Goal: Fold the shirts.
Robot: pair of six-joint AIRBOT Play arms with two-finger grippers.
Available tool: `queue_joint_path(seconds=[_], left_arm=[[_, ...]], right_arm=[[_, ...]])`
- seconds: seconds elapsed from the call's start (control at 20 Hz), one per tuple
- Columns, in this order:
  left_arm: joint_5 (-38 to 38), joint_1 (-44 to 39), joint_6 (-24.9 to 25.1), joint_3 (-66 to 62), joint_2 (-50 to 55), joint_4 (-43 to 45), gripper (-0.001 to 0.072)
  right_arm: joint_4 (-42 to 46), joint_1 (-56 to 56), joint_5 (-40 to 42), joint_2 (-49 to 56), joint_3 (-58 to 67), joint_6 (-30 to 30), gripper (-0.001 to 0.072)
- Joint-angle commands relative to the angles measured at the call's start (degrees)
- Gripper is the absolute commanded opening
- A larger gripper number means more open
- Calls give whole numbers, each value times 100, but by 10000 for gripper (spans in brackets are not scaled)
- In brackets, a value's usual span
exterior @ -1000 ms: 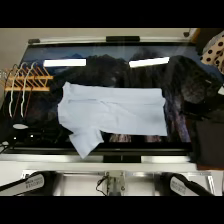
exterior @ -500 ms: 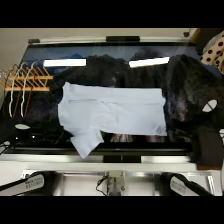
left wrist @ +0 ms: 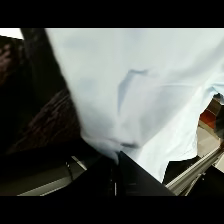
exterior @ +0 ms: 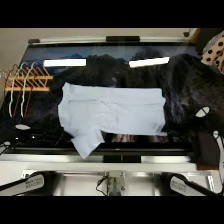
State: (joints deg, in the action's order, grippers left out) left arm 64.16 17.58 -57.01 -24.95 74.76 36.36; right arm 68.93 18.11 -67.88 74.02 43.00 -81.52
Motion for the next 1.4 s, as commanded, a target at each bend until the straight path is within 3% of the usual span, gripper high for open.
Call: queue_joint_path(seconds=[0.0,0.15,0.2,0.3,0.35,0.6,0.75,1.0,1.15,1.35], left_arm=[[55,2,0,-7,-7,-39,40],[55,2,0,-7,-7,-37,40],[55,2,0,-7,-7,-39,40],[57,2,0,-9,-7,-37,40],[61,2,22,-33,-7,-33,40],[863,109,367,-1032,-11,-11,38],[1021,197,-11,-2070,-11,363,37],[726,190,-411,-3602,317,437,37],[763,68,-748,-4476,931,402,37],[656,-229,-1075,-5440,1934,389,38]], right_arm=[[-195,-48,295,81,-28,17,549],[61,-378,372,81,-28,2,522],[96,-485,415,81,-26,-35,354],[103,-560,402,79,-20,-57,96],[96,-560,358,70,15,-50,61],[201,-555,286,-363,527,162,60],[433,-560,192,-407,855,223,58],[358,-560,927,-157,1394,144,58],[85,-667,1163,511,2100,52,58],[514,-977,1340,1541,2988,-337,58]])
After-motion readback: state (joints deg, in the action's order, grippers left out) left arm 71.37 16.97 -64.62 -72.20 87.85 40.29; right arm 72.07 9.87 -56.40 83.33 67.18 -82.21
